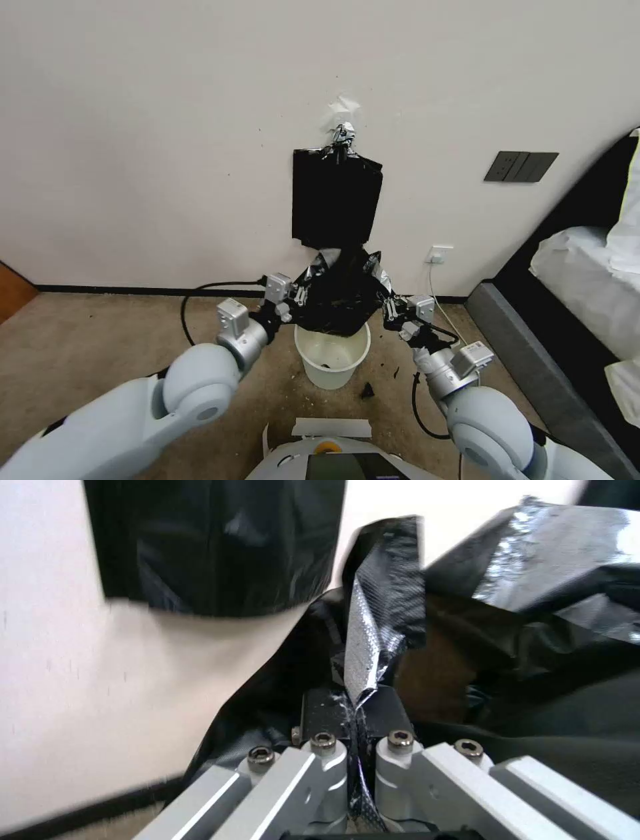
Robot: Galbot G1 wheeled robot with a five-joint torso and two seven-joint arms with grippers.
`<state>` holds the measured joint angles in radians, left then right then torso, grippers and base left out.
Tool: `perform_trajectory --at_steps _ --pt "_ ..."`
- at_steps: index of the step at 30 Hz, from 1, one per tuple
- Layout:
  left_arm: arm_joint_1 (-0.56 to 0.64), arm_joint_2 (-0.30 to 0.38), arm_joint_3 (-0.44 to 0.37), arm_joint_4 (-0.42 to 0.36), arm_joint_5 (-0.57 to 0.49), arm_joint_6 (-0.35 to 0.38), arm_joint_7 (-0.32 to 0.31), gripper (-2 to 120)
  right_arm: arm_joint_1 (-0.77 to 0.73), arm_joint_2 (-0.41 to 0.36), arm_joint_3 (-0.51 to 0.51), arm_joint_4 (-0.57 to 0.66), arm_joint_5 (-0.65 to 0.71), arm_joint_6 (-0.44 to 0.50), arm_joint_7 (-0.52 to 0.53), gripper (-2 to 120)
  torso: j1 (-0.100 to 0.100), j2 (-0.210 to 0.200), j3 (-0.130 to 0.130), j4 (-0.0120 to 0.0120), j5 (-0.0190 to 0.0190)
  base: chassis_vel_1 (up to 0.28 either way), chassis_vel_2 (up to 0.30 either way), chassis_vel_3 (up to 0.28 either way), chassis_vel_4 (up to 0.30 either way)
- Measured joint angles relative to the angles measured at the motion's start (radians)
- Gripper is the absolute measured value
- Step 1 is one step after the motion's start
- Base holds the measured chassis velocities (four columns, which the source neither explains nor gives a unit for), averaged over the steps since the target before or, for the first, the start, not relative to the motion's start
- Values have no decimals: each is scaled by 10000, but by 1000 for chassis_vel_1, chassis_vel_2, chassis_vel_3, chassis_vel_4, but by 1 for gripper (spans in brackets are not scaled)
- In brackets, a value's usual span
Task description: Place a trash bag onto the trash bin.
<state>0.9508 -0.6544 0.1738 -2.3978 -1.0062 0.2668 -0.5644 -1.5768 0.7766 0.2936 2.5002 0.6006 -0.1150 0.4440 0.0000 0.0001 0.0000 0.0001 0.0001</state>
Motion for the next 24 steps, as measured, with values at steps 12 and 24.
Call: perform_trajectory --at_steps 12,24 --pt "361 -945 126 409 53 10 -364 0 -608 -6 619 -1 711 -697 356 0 0 0 0 -5 -1 0 0 0 0" --pt "2232 -1355 -787 1561 935 -104 -244 0 -286 1543 -595 -1169 634 -643 299 0 0 0 0 -1 -2 0 0 0 0"
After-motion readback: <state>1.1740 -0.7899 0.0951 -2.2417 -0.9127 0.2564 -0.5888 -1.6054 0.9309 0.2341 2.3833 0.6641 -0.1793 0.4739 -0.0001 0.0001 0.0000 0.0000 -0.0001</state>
